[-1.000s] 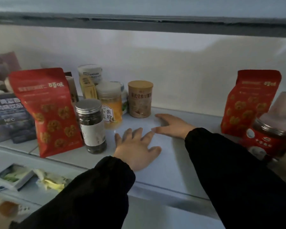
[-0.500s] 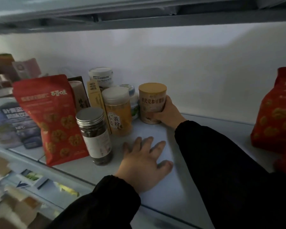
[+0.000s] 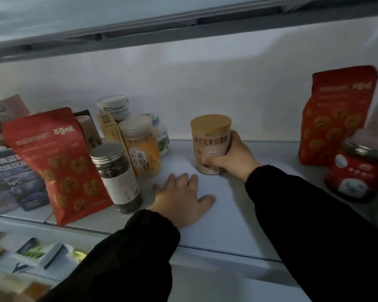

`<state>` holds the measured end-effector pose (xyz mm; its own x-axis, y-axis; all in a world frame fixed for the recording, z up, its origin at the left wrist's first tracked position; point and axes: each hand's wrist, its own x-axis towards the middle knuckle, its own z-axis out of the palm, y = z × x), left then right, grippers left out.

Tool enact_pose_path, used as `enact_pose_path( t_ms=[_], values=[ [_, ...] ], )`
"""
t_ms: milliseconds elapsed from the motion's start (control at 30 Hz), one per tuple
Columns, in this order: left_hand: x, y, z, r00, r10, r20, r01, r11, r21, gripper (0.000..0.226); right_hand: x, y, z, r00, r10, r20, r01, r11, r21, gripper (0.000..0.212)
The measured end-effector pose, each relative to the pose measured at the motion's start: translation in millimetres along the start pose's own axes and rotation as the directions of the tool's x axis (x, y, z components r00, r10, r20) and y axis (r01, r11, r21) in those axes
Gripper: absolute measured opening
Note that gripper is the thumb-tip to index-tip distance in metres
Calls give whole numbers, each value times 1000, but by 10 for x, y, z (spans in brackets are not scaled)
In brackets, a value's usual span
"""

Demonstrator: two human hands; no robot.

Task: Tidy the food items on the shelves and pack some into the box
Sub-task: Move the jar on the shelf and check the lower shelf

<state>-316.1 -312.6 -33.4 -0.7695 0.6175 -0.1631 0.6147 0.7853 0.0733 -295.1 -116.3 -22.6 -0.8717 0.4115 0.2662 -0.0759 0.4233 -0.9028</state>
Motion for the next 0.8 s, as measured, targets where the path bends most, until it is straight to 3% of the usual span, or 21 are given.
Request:
enact_pose_path(
  t_ms=[67,133,167,200,233,300,333,367,467,600,800],
  values=[
    [60,36,-129,1000,-9,0,9,998,60,75,-100,36,-59,999,8,-33,-6,998,56,92],
    [201,120,-218,977,39,-212,-35,999,23,49,-162,63,-97,996,13,-84,0,989,145,84],
    [298,166,-242,950,69,-305,-95,993,-72,41,-169,59,-104,994,18,-109,3,980,198,78],
    [391,215,-272,932,50,-360,-159,946,-282,40,-170,50,-102,991,27,-133,7,969,247,72],
    [480,274,-308,933,-2,-361,-218,793,-569,46,-158,34,-98,987,36,-156,11,957,290,65],
    [676,392,-351,964,-61,-258,-222,347,-911,63,-130,30,-94,983,57,-175,13,927,374,56],
    [765,445,-355,977,-43,-208,-198,165,-966,66,-109,40,-98,983,64,-174,14,910,414,52],
    [822,497,-351,981,-25,-192,-190,68,-979,64,-87,63,-106,983,71,-167,12,892,451,50],
    [912,573,-299,977,-39,-211,-213,-74,-974,59,-19,105,-107,985,67,-160,24,861,508,45],
    [1092,526,-222,976,-42,-213,-217,-228,-949,61,76,130,-84,986,95,-137,-21,887,461,59],
    [1129,484,-210,960,9,-280,-268,-267,-926,56,158,165,-72,978,178,-113,-86,827,556,61]
  ],
)
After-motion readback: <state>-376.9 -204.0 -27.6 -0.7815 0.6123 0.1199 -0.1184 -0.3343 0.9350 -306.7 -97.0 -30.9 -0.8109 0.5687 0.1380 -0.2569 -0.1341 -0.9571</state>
